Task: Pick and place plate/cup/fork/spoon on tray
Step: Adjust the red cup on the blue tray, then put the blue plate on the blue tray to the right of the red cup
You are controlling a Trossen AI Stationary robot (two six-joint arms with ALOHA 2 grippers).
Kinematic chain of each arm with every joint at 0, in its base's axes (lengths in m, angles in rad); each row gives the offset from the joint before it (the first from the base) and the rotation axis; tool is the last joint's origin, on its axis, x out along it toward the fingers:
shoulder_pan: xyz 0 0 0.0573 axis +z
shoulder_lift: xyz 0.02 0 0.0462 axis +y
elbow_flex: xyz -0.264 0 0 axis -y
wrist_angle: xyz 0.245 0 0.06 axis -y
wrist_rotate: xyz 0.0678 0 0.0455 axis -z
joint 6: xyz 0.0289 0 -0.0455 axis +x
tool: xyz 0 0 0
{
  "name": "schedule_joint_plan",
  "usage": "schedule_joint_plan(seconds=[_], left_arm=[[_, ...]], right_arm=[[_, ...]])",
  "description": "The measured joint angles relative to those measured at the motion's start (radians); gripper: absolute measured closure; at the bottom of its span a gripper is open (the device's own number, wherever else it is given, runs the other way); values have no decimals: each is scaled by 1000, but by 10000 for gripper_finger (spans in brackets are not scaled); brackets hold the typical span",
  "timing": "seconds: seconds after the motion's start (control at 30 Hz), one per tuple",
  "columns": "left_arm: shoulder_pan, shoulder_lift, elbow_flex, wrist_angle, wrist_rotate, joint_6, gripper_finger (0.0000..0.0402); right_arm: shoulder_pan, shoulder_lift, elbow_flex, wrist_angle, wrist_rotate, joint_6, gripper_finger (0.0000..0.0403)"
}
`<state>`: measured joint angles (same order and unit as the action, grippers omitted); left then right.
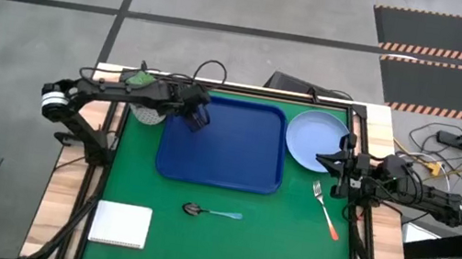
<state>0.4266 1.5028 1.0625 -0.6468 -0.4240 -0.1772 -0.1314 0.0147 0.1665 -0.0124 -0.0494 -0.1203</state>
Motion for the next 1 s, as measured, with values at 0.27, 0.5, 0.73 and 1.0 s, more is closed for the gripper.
schedule_joint_plan(seconds=[0.27,0.5,0.73,1.0], left_arm=[[6,0,-6,2,40,-27,400],[7,0,-7,3,45,-29,383],[10,0,-7,3,46,-29,357],[12,-9,4,1,40,-26,332]], right_arm=[[0,0,0,0,0,4,385],[0,0,0,0,0,4,385],[0,0,0,0,0,5,385],[0,0,0,-7,0,5,385]])
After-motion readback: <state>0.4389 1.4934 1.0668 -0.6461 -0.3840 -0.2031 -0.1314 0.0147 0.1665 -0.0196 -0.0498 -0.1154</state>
